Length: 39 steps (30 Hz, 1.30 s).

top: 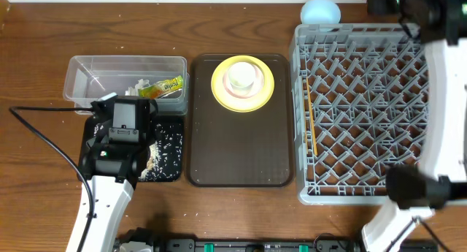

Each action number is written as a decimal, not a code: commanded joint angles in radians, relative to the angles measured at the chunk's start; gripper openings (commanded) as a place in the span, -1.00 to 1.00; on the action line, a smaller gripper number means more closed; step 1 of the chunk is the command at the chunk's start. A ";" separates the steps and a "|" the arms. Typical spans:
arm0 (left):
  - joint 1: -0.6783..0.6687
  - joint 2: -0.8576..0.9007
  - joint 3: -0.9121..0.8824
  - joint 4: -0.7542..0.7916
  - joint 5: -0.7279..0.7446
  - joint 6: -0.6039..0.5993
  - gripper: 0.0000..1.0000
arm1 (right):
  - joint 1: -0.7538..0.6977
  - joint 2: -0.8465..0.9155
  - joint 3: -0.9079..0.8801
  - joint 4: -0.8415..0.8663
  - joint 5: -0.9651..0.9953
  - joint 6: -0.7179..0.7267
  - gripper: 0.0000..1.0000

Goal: Sort waste into correct bins and load items into the dishwasher rack

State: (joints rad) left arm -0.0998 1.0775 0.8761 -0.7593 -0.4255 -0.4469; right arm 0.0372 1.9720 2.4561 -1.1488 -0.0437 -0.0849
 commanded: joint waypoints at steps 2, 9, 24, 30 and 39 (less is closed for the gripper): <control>0.005 0.000 0.016 -0.002 -0.017 0.005 0.93 | 0.016 0.204 0.172 0.003 0.029 -0.057 0.07; 0.005 0.000 0.016 -0.002 -0.017 0.005 0.93 | 0.027 0.438 0.216 0.230 0.028 -0.124 0.22; 0.005 0.000 0.016 -0.002 -0.017 0.005 0.93 | 0.095 0.692 0.216 0.339 -0.016 -0.208 0.35; 0.005 0.000 0.016 -0.002 -0.017 0.005 0.93 | 0.114 0.699 0.215 0.327 0.014 -0.183 0.33; 0.005 0.000 0.016 -0.002 -0.017 0.005 0.93 | 0.110 0.747 0.214 0.369 0.021 -0.181 0.33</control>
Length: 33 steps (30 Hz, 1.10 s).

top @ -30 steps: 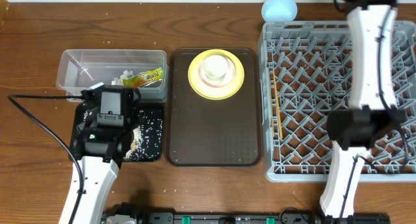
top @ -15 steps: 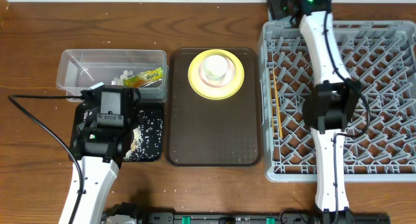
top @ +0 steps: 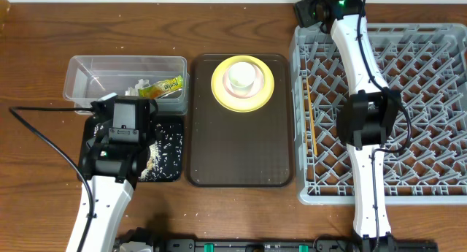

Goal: Sort waste into correct bins and load items into the dishwasher rack

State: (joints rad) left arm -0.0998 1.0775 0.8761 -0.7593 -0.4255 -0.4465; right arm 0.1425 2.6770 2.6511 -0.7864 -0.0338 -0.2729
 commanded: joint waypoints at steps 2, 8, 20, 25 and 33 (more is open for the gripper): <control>0.005 0.000 0.016 -0.002 -0.017 0.005 0.93 | 0.002 0.053 0.019 0.013 0.011 0.006 0.33; 0.005 0.000 0.016 -0.002 -0.016 0.005 0.93 | -0.001 0.074 0.018 0.070 0.011 -0.005 0.30; 0.005 0.000 0.016 -0.002 -0.016 0.005 0.93 | -0.013 0.122 0.017 0.174 0.010 -0.001 0.33; 0.005 0.000 0.016 -0.002 -0.017 0.005 0.93 | -0.019 0.140 0.016 0.220 0.011 0.017 0.31; 0.005 0.000 0.016 -0.002 -0.017 0.005 0.93 | -0.069 0.164 0.015 0.245 0.029 0.247 0.15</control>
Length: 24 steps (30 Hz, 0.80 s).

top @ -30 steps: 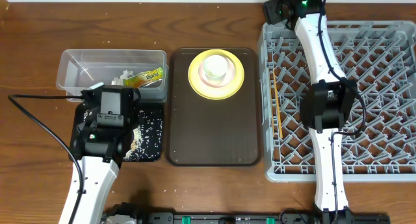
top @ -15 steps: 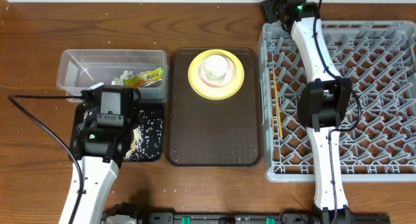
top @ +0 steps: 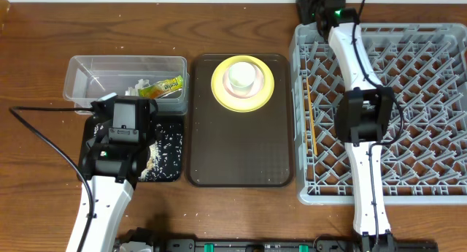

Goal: Sort waste into correct bins and load items into the dishwasher rack

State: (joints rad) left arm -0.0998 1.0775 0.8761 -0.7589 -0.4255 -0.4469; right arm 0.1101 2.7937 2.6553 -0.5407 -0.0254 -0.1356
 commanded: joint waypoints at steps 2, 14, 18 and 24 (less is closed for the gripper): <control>0.005 0.000 0.016 -0.003 -0.017 0.005 0.93 | -0.049 0.053 0.011 -0.001 -0.002 0.124 0.13; 0.005 0.000 0.016 -0.003 -0.016 0.005 0.93 | -0.048 0.072 0.011 -0.027 -0.003 0.108 0.00; 0.005 0.000 0.016 -0.003 -0.017 0.005 0.93 | -0.051 0.072 0.011 -0.028 0.042 0.108 -0.03; 0.005 0.000 0.016 -0.003 -0.016 0.005 0.93 | -0.068 0.072 0.011 -0.019 0.070 0.078 0.01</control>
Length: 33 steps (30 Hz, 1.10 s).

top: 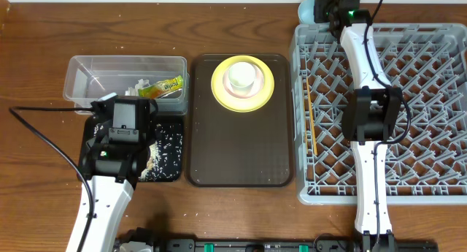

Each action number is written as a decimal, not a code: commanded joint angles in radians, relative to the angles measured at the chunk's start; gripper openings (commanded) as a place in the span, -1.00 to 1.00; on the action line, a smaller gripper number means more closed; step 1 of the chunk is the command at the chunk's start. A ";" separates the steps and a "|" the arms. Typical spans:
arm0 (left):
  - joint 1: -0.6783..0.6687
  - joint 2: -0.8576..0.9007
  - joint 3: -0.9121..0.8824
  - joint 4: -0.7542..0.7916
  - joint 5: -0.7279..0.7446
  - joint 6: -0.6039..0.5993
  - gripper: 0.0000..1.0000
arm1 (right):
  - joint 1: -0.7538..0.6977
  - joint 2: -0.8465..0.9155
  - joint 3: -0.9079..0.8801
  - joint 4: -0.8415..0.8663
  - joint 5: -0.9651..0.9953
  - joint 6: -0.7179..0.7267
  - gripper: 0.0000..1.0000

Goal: Sort waste into correct bins and load items into the dishwasher rack

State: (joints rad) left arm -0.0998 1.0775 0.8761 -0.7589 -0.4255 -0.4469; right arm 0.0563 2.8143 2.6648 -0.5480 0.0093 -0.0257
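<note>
A yellow plate with a white cup on it sits at the far end of the brown tray. The grey dishwasher rack stands to the right, with a thin orange stick lying along its left side. My right arm reaches across the rack to its far edge. There the right gripper is beside a light blue round object behind the rack; its fingers are hidden. My left gripper hangs over the black tray strewn with rice, its fingers hidden under the wrist.
A clear plastic bin holding wrappers stands at the far left, just behind the black tray. A black cable runs across the table to the left arm. Bare wood lies left of the bin and in front of the trays.
The right arm's end has shifted right along the far edge of the rack, and part of the light blue object now shows at its left. The left arm has not moved.
At first the right arm was along the rack's right side and the blue object showed whole behind the rack. Then the arm stretched to the rack's far left corner and covered that object, and stayed there. Now it is slightly further right. The left arm stayed still throughout.
</note>
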 commanded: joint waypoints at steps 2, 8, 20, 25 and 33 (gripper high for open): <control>0.005 0.000 0.016 -0.003 -0.016 0.005 0.93 | -0.018 0.050 0.002 -0.008 0.035 -0.032 0.06; 0.005 0.000 0.016 -0.003 -0.017 0.005 0.93 | -0.019 0.019 0.004 0.006 0.035 -0.035 0.10; 0.005 0.000 0.016 -0.003 -0.016 0.005 0.93 | -0.040 -0.006 0.002 -0.035 0.031 -0.035 0.04; 0.005 0.000 0.016 -0.003 -0.017 0.005 0.93 | -0.056 0.014 0.002 -0.040 0.010 -0.035 0.03; 0.005 0.000 0.016 -0.003 -0.017 0.005 0.93 | -0.061 0.044 0.002 -0.034 -0.002 -0.035 -0.11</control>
State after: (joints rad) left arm -0.0998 1.0775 0.8761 -0.7593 -0.4255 -0.4469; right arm -0.0036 2.8212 2.6644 -0.5785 0.0158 -0.0498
